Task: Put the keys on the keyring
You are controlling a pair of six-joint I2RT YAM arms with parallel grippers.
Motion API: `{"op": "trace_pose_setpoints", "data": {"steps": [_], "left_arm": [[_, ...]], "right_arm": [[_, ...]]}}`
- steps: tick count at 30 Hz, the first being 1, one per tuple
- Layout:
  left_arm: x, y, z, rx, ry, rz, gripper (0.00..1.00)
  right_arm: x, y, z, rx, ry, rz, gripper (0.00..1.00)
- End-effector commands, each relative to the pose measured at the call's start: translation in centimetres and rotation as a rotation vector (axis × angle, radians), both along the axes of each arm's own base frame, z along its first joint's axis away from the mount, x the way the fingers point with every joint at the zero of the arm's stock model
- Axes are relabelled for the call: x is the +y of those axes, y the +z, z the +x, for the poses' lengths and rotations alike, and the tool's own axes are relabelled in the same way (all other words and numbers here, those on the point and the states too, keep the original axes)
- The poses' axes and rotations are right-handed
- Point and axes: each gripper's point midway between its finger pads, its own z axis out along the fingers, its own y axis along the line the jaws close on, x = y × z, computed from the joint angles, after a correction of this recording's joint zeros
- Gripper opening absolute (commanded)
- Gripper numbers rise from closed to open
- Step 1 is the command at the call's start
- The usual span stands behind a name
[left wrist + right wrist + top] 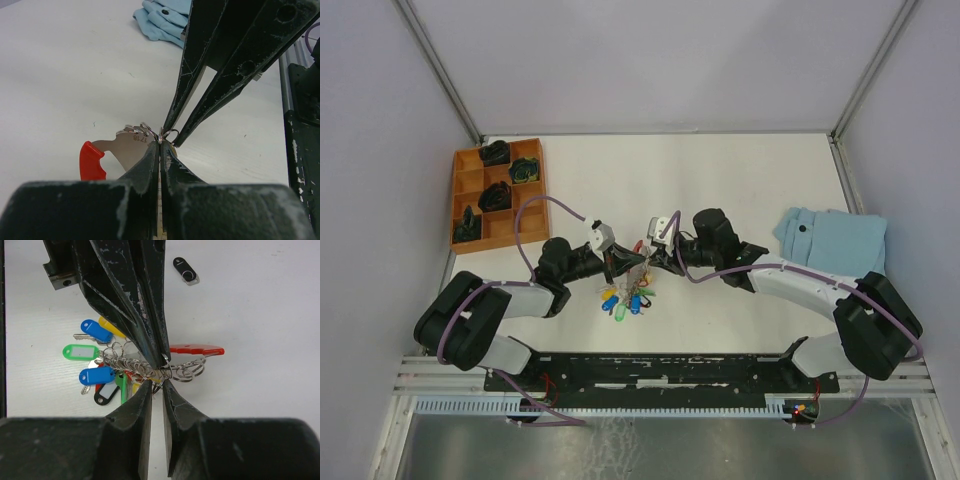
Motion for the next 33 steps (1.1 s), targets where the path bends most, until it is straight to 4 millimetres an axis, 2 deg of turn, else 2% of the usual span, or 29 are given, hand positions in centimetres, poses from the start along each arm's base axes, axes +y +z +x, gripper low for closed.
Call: {"op": "trace_pose_setpoints", "data": {"steps": [1, 4, 8, 9, 12, 19, 33], "left_arm": [[-0.3, 2.7, -0.1, -0.077, -0.016, -0.063, 0.03], [-0.3, 2.7, -0.1, -0.073, -0.018, -0.062, 0.03], [-0.3, 2.7, -0.1, -0.075, -0.018, -0.062, 0.03], [-0.3, 2.7, -0.1, -0.075, -0.015, -0.064, 0.03], [-0.2, 2.5, 0.1, -0.066, -0.003, -0.06, 0.03], [-0.3, 2.1, -0.1, -0.067, -0.031, -0.03, 0.2], [-0.9, 2.0, -1.5, -0.101, -0.155, 0.025, 0.36]], "right_arm": [[0.8, 2.7, 0.2, -0.05, 0.0, 0.082, 0.21], [0.9, 2.7, 0.3, -0.045, -0.001, 0.083, 0.19], [0.9, 2.2, 0.2, -0.034, 0.003, 0.065, 0.02], [0.8, 2.0, 0.2, -0.032, 0.002, 0.058, 0.01], [0.4, 2.1, 0.3, -0.045, -0.001, 0.041, 0.01], [-0.2, 4.0, 0.3, -0.099, 0.019, -0.005, 0.01], [-0.2, 5.3, -0.2, -0.109, 0.119, -0.089, 0.01]]}}
